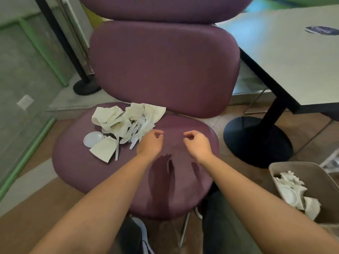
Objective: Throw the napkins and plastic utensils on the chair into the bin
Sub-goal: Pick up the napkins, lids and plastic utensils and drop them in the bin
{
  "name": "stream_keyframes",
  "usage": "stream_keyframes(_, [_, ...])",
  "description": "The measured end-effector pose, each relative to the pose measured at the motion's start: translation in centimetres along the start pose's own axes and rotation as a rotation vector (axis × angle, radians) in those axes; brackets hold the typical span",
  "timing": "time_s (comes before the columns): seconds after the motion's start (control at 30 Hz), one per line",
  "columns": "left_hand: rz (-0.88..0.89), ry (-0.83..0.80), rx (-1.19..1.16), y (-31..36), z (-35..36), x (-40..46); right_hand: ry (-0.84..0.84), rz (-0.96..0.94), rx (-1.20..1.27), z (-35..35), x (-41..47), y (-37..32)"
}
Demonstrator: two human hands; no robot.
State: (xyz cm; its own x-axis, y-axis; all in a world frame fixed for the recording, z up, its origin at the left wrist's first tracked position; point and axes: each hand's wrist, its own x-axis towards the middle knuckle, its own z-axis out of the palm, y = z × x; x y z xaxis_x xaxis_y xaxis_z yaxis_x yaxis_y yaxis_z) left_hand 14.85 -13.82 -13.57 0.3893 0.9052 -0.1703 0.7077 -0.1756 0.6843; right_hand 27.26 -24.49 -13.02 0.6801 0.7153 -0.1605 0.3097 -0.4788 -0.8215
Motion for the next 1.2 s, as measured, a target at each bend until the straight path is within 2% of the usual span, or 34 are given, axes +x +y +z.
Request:
stream_keyframes(0.17, [-0.087, 0.085, 0.002, -4.4, -3.1, 2.2, -0.138, -0.077, -0.109, 6.2, 2.2, -2.1])
stream_keyframes(0.27, [-0.093, 0.136, 0.104, -6.5, -4.0, 3.7, -0.198, -0.147, -0.215, 9.6, 3.7, -2.7])
stream_keyframes(0.5, [-0.002, 0.151, 0.402, -9.2, -4.7, 7.0, -0.27, -0.277, -0.444, 14.1, 6.2, -4.5])
stream_keyframes(0.63, [0.083, 0.122, 0.603, -9.7, -4.3, 8.4, -0.21, -0.354, -0.597, 15.4, 7.3, -3.7])
stream_keyframes(0.9, [0.124, 0.115, 0.727, -9.7, -3.2, 8.9, -0.141, -0.379, -0.427, 15.0, 8.0, -1.8])
stream_keyframes(1.1, [0.073, 0.16, 0.602, -9.0, -2.7, 7.7, -0.081, -0.292, -0.265, 12.4, 7.4, 0.1])
stream_keyframes(1.2, [0.119, 0.145, 0.39, -8.0, -2.3, 6.7, -0.005, -0.192, -0.078, 10.5, 6.8, 0.8])
